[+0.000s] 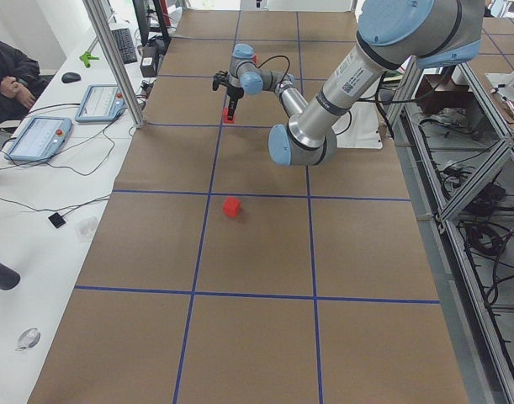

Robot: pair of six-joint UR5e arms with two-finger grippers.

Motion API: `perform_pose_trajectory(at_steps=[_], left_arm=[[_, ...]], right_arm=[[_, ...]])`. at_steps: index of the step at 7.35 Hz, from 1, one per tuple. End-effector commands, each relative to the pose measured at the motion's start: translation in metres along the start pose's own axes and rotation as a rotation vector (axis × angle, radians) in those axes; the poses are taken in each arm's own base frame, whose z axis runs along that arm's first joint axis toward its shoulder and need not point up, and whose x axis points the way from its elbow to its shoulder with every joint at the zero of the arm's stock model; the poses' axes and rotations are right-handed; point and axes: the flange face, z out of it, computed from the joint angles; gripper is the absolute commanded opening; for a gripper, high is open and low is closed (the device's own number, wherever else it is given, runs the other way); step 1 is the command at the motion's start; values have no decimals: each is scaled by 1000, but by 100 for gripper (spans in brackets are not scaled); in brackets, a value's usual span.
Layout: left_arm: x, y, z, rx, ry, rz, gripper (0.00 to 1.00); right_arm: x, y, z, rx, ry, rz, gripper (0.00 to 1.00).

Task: Form red blocks into L shape at center
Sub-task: 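Carry the cube to the grid center and set it down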

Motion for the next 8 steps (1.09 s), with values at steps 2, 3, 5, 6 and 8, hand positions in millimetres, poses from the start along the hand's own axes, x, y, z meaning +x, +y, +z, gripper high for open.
perform_pose_trajectory(at_steps=[2,3,5,6,8], left_arm=[[1,0,11,-11,-16,-15,0],[4,4,12,-15,-15,-11,0],[8,13,18,-28,-18,-3,0],[10,16,19,-30,-15,1,0],[13,21,20,-36,-13,3,0]], right_arm=[[0,0,0,1,0,1,99],[0,0,0,0,0,0,99],[0,0,0,1,0,1,99],[0,0,0,1,0,1,99],[3,1,2,-3,0,5,99]])
